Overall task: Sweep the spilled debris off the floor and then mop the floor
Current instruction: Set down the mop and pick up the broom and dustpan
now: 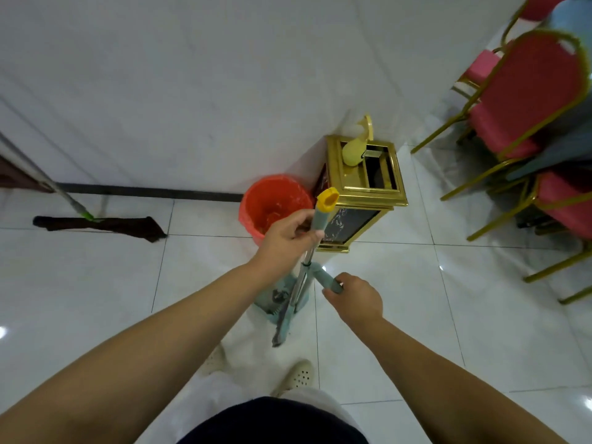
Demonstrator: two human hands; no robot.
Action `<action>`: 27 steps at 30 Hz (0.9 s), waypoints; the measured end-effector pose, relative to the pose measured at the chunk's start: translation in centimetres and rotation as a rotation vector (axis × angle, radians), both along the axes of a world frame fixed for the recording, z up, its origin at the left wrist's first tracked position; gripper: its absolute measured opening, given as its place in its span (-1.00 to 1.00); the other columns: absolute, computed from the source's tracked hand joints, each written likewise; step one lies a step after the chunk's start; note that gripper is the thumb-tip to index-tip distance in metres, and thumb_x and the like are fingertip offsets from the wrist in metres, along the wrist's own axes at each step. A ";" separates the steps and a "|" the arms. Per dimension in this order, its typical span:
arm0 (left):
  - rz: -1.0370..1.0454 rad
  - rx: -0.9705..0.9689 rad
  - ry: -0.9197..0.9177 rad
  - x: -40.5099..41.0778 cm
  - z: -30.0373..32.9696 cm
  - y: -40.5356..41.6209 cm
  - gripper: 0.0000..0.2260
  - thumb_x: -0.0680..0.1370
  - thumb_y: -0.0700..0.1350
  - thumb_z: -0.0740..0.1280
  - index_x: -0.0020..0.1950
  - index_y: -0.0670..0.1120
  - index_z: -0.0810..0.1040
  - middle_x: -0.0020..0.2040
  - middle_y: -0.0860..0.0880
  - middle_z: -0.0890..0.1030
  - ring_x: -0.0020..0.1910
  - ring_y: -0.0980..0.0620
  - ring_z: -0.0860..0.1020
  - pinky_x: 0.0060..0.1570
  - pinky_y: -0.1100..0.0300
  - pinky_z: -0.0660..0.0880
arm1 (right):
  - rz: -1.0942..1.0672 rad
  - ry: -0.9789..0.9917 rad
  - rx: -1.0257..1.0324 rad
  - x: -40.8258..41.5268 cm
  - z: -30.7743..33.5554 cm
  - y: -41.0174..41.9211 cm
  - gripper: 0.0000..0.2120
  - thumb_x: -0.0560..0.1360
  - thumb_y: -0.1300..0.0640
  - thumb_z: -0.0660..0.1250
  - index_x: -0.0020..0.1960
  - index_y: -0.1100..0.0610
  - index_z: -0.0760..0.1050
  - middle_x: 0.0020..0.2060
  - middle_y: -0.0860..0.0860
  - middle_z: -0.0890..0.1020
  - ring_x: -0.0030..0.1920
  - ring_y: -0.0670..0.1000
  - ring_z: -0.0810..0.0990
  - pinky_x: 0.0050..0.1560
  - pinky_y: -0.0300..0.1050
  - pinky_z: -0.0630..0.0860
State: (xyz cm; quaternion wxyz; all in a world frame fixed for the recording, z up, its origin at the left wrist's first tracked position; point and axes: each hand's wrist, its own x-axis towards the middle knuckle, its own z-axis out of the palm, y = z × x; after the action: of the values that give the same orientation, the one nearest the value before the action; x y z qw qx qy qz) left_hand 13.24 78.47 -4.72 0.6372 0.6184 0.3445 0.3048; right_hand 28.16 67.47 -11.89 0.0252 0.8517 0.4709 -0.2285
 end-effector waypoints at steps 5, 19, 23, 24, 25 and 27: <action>0.048 -0.001 0.027 -7.1 0.5 5.3 -0.80 0.51 -0.27 0.36 0.06 -0.01 0.57 -0.11 0.11 0.60 -0.07 0.15 0.57 0.04 0.24 0.53 | 0.033 0.002 -0.021 -6.3 0.8 5.2 -0.76 0.48 -0.15 0.27 -0.12 0.00 0.55 -0.36 -0.10 0.54 -0.38 -0.09 0.50 -0.42 -0.29 0.39; 0.291 0.043 0.057 -20.7 1.5 16.0 -0.72 0.45 -0.30 0.41 -0.13 0.12 0.56 -0.23 0.13 0.61 -0.27 0.33 0.56 -0.17 0.46 0.49 | 0.224 0.022 0.032 -18.2 1.7 19.8 -0.69 0.45 -0.22 0.31 -0.13 0.02 0.55 -0.28 -0.05 0.62 -0.27 0.00 0.60 -0.29 -0.18 0.53; 0.367 0.042 0.085 -22.0 1.5 18.8 -0.78 0.46 -0.28 0.42 -0.10 0.06 0.55 -0.19 0.13 0.61 -0.21 0.29 0.57 -0.08 0.41 0.51 | 0.259 0.048 0.028 -19.2 1.7 23.8 -0.72 0.47 -0.19 0.26 -0.15 0.00 0.57 -0.31 -0.07 0.62 -0.31 -0.04 0.59 -0.26 -0.14 0.58; 0.380 0.047 0.091 -22.2 1.5 19.6 -0.79 0.46 -0.28 0.42 -0.09 0.04 0.55 -0.19 0.13 0.60 -0.21 0.30 0.56 -0.09 0.42 0.51 | 0.270 0.051 0.028 -19.3 1.8 24.9 -0.71 0.48 -0.20 0.25 -0.17 0.00 0.56 -0.33 -0.07 0.62 -0.34 -0.05 0.58 -0.32 -0.19 0.52; 0.391 0.045 0.093 -22.2 1.5 20.4 -0.79 0.46 -0.28 0.42 -0.09 0.03 0.54 -0.19 0.12 0.60 -0.22 0.31 0.56 -0.11 0.43 0.51 | 0.279 0.056 0.026 -19.3 1.7 25.9 -0.71 0.48 -0.20 0.24 -0.19 0.00 0.54 -0.34 -0.08 0.61 -0.35 -0.07 0.56 -0.37 -0.22 0.46; 0.414 0.035 0.106 -22.2 1.5 22.1 -0.81 0.46 -0.29 0.42 -0.09 0.01 0.54 -0.19 0.09 0.60 -0.20 0.26 0.57 -0.11 0.37 0.54 | 0.287 0.080 0.022 -19.2 1.6 28.1 -0.74 0.49 -0.16 0.26 -0.22 0.00 0.52 -0.34 -0.07 0.61 -0.35 -0.08 0.57 -0.35 -0.19 0.49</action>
State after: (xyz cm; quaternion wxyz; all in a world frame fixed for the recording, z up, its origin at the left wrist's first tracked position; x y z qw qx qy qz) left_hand -8.99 100.53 -3.17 0.5312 0.5606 0.4919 0.4019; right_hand 8.96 95.59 -10.26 0.0294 0.7660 0.5911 -0.2511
